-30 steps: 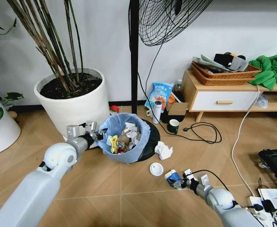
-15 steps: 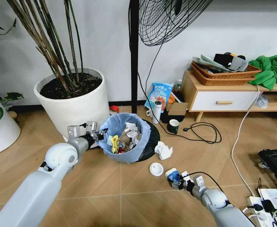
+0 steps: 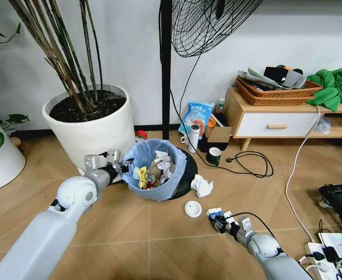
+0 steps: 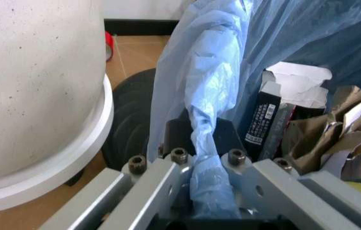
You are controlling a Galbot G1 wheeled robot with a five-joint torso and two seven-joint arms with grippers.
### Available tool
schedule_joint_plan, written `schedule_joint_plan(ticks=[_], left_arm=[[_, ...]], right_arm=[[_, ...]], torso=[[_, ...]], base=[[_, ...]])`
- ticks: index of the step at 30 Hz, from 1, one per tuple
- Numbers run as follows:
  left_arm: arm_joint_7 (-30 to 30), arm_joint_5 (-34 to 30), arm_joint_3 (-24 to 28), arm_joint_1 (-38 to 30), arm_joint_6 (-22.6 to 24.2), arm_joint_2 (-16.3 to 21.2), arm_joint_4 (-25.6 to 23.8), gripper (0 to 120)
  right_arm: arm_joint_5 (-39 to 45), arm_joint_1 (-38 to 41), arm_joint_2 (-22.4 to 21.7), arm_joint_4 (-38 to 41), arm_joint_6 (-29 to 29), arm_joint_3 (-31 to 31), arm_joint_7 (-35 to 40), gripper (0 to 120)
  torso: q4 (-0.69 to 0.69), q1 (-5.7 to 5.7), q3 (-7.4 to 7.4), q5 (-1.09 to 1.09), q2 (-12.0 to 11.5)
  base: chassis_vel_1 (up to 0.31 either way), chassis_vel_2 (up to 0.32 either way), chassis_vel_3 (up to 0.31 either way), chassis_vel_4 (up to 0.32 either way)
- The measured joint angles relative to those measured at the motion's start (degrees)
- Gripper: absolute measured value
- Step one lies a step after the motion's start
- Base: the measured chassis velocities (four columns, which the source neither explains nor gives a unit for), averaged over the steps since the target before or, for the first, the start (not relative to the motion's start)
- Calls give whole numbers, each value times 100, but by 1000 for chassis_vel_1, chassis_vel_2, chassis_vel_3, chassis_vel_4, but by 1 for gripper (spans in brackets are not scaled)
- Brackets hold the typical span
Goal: Pick up the trash bin and place the garbage on the floor into it.
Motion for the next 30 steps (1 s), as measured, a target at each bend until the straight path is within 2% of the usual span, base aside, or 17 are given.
schedule_joint_plan(ticks=[3,8,15,21,28,30], left_arm=[[-1,0,-1,24,0,2,-8,0],[-1,0,-1,29,0,7,-23,0],[-1,0,-26,101,-6,55,-61,0],[19,34,-26,186,-11,61,-61,0],[19,37,60,147,-11,33,-30,0],[13,29,94,98,0,13,-3,0]], right_arm=[[23,-11,0,29,0,38,40,11],[190,-11,0,160,-89,122,185,11],[704,-80,-203,932,-205,469,362,1],[1068,95,-360,1427,-220,769,352,1],[1643,497,-722,2436,-521,805,371,1],[2011,687,-899,3057,-826,759,375,1]], torso=[[1,0,1,4,0],[2,1,2,6,-1],[1,1,2,0,-1],[1,1,2,1,-1],[1,1,1,2,-1],[2,1,1,0,-1]], base=[[0,0,0,0],[0,0,0,0],[0,0,0,0],[0,0,0,0],[0,0,0,0],[0,0,0,0]])
